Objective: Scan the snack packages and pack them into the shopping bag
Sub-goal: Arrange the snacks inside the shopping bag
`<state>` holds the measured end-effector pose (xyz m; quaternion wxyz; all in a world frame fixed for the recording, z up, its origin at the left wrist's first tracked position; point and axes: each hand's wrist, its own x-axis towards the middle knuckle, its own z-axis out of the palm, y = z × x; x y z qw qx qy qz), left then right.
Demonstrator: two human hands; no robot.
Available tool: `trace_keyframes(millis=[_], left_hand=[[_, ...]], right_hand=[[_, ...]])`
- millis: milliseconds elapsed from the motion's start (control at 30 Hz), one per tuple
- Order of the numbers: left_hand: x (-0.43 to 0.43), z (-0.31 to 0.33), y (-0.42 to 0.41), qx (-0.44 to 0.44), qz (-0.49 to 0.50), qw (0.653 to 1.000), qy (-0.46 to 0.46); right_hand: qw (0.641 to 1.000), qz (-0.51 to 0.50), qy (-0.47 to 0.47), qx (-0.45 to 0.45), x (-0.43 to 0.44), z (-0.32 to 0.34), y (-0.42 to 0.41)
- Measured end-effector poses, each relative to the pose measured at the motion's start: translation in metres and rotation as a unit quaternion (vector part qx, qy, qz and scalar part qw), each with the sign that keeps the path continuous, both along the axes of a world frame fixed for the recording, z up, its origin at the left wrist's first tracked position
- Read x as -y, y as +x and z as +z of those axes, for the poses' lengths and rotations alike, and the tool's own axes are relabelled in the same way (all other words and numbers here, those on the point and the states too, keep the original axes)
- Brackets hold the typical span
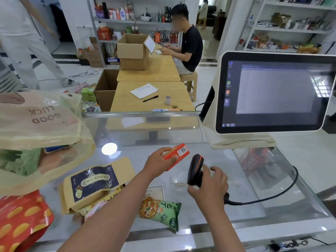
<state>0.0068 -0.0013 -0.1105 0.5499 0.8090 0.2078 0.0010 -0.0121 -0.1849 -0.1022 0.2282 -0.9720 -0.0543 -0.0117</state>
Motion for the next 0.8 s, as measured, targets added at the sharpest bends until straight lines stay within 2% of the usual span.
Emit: trace_keyframes(millis=[67,133,167,233,300,367,400,467,567,667,733,800], left_hand=[[0.000,0.003,0.000,0.008,0.028,0.999,-0.024],[-0.004,0.010,-0.001,0.022,0.048,0.998,-0.040],[-0.007,0.014,-0.003,0.030,0.055,0.997,-0.049],[-0.015,0.024,-0.008,0.050,0.064,0.995,-0.063],[-0.026,0.036,-0.017,0.070,0.069,0.993,-0.058],[-0.037,0.046,-0.029,0.085,0.073,0.993,-0.028],[-0.044,0.051,-0.036,0.088,0.074,0.993,0.003],[-0.058,0.061,-0.051,0.093,0.074,0.989,0.084],[-0.082,0.073,-0.073,0.119,0.080,0.976,0.162],[-0.107,0.080,-0.098,0.139,0.075,0.965,0.209],[-0.126,0.081,-0.118,0.154,0.069,0.967,0.189],[-0.148,0.081,-0.138,0.170,0.083,0.976,0.105]], right_hand=[[0.999,0.007,0.032,0.026,-0.010,0.011,-0.002],[0.993,0.031,0.109,0.044,-0.023,0.023,-0.004],[0.985,0.038,0.167,0.031,-0.030,0.028,-0.004],[0.956,0.022,0.287,-0.057,-0.047,0.039,-0.004],[0.894,-0.012,0.404,-0.195,-0.068,0.046,-0.001],[0.791,-0.030,0.523,-0.315,-0.093,0.050,0.001],[0.746,-0.025,0.565,-0.350,-0.106,0.051,0.001],[0.704,0.001,0.602,-0.378,-0.130,0.054,-0.002],[0.679,0.009,0.621,-0.391,-0.165,0.058,-0.013],[0.675,-0.001,0.614,-0.410,-0.197,0.060,-0.026],[0.679,0.007,0.604,-0.419,-0.213,0.062,-0.032],[0.681,0.035,0.590,-0.432,-0.227,0.065,-0.037]])
